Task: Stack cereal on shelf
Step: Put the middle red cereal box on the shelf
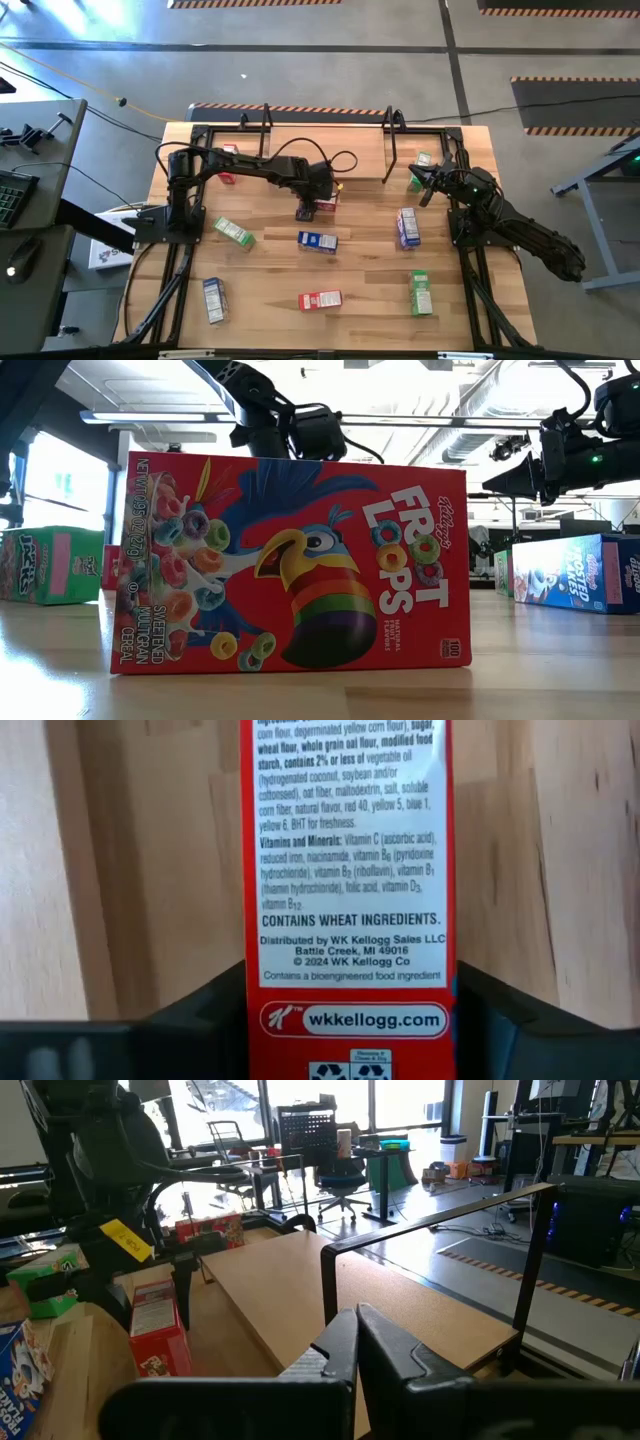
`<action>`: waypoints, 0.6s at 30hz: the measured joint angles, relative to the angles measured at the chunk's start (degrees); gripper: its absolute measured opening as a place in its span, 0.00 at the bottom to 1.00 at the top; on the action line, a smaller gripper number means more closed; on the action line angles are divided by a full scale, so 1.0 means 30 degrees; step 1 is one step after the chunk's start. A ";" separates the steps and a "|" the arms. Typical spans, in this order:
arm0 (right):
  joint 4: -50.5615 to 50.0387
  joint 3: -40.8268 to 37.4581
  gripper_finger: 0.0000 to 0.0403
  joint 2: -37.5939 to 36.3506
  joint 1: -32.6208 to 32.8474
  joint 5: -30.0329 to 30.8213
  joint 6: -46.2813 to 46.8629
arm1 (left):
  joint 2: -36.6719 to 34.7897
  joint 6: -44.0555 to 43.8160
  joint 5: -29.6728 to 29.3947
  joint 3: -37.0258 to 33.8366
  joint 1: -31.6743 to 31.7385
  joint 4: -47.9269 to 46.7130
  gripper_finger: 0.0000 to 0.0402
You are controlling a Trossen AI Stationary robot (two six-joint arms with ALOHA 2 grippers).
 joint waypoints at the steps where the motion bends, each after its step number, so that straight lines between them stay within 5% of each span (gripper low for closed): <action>1: 0.0001 0.0001 0.00 0.0000 0.0000 0.0000 -0.0004 | -0.0155 -0.0191 0.0040 0.0000 0.0007 0.0048 0.50; 8: 0.0003 0.0005 0.00 -0.0020 0.0000 0.0000 -0.0004 | -0.1779 -0.0791 0.1483 0.0000 0.0467 0.1955 0.37; 18: -0.0002 0.0007 0.00 -0.0007 0.0000 0.0051 -0.0003 | -0.4973 -0.3413 0.5863 -0.1565 0.1862 0.8547 0.37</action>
